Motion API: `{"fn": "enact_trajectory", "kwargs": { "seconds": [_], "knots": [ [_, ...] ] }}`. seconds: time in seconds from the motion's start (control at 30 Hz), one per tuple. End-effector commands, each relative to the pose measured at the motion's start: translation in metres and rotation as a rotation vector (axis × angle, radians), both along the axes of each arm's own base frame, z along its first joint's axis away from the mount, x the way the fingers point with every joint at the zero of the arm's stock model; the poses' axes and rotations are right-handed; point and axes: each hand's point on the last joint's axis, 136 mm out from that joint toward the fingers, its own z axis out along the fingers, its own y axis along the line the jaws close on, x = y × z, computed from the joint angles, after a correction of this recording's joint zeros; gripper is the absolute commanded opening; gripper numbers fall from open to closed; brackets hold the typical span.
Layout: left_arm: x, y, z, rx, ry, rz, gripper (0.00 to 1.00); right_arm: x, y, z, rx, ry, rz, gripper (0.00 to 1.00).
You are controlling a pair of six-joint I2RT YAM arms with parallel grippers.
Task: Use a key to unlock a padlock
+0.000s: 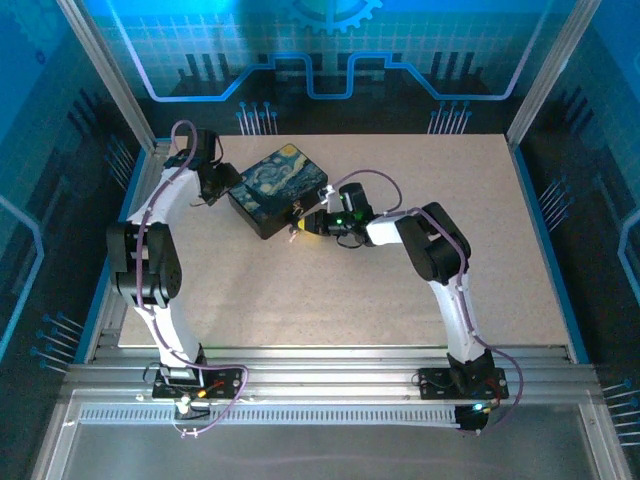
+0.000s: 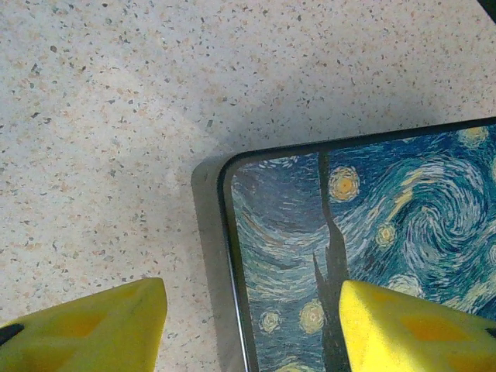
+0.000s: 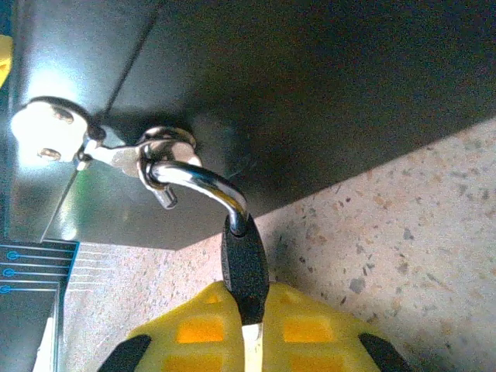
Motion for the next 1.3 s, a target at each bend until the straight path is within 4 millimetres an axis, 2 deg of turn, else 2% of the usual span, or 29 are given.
{"fn": "enact_trajectory", "kwargs": {
  "seconds": [0.0, 0.23, 0.43, 0.63, 0.8, 0.9, 1.07, 1.17, 1.27],
  "knots": [
    [-0.005, 0.005, 0.002, 0.024, -0.004, -0.016, 0.62, 0.001, -0.008, 0.021, 0.046, 0.006, -0.022, 0.08],
    [-0.010, 0.001, -0.005, 0.041, 0.016, -0.032, 0.62, 0.010, -0.019, 0.041, 0.147, 0.023, -0.085, 0.07],
    [-0.014, -0.011, -0.013, 0.066, 0.041, -0.064, 0.62, 0.022, -0.028, 0.049, 0.243, 0.070, -0.171, 0.06],
    [-0.018, -0.021, -0.025, 0.119, 0.077, -0.099, 0.62, 0.027, -0.039, 0.059, 0.270, 0.084, -0.233, 0.05],
    [-0.020, -0.021, -0.037, 0.136, 0.104, -0.100, 0.62, 0.028, -0.051, 0.064, 0.272, 0.092, -0.270, 0.05],
    [-0.019, -0.023, -0.032, 0.130, 0.085, -0.097, 0.62, 0.024, -0.051, 0.063, 0.231, 0.096, -0.241, 0.04],
    [-0.011, -0.032, -0.005, 0.116, 0.010, -0.122, 0.62, 0.005, -0.040, 0.062, 0.106, 0.081, -0.132, 0.04],
    [-0.004, -0.046, 0.008, 0.107, -0.037, -0.172, 0.63, -0.010, -0.036, 0.059, 0.027, 0.069, -0.073, 0.04],
    [0.006, -0.066, 0.013, 0.108, -0.072, -0.257, 0.64, -0.021, -0.035, 0.057, 0.000, 0.070, -0.049, 0.05]
  ]
}}
